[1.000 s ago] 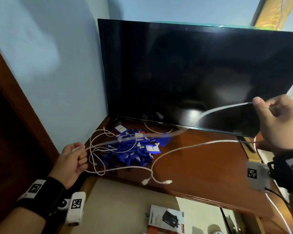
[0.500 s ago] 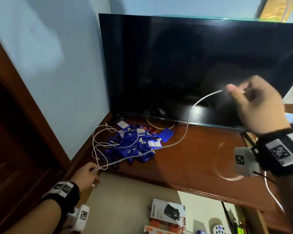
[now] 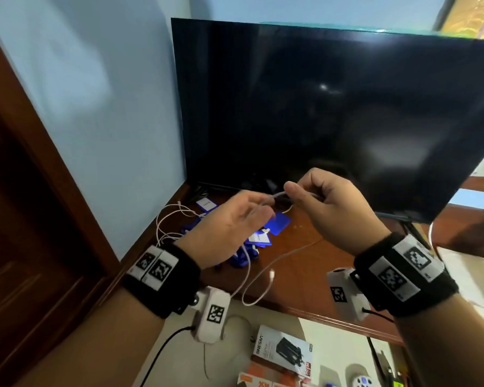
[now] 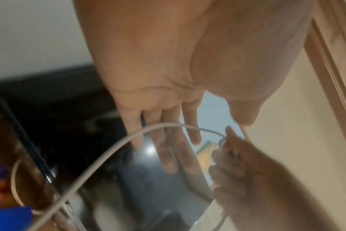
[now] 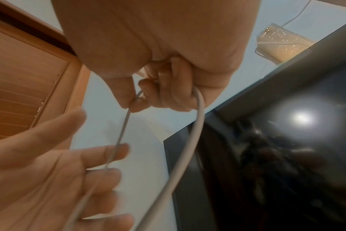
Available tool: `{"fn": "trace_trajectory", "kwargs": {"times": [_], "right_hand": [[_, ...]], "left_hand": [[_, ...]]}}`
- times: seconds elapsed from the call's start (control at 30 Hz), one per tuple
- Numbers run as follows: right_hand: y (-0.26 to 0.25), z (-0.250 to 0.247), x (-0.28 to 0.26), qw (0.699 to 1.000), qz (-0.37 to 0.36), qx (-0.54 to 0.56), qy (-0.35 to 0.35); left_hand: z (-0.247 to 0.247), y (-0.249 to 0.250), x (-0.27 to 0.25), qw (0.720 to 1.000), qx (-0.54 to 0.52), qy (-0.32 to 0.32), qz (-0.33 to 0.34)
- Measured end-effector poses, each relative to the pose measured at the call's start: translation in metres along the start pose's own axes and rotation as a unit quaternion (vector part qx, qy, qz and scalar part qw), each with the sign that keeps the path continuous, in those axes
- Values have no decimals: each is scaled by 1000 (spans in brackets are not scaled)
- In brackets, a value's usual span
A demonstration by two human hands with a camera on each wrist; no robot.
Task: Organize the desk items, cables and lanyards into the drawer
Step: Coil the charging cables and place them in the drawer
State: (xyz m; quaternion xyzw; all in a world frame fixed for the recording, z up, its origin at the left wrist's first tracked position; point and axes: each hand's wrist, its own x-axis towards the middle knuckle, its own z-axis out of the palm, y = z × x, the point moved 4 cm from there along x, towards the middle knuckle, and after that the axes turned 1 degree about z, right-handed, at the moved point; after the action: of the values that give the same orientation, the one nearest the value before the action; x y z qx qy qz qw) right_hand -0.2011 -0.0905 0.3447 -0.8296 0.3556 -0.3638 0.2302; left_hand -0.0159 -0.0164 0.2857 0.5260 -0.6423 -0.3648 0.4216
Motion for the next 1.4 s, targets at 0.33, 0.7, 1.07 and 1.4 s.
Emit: {"fn": "trace_trajectory", "kwargs": {"times": [0.33, 0.7, 1.07, 1.4], "right_hand": [[48, -30, -26, 995, 16, -32, -96], [37, 10, -17, 996, -18, -18, -89], [47, -19, -27, 993, 8, -46, -105], [25, 22, -18, 995, 8, -20, -100]], "left_hand": [[-102, -10, -5, 989, 44, 133, -45], [-25, -7, 14, 984, 159, -34, -72], [-88, -36, 16, 979, 135, 143, -57], [-24, -15, 15, 983, 154, -16, -99]]}}
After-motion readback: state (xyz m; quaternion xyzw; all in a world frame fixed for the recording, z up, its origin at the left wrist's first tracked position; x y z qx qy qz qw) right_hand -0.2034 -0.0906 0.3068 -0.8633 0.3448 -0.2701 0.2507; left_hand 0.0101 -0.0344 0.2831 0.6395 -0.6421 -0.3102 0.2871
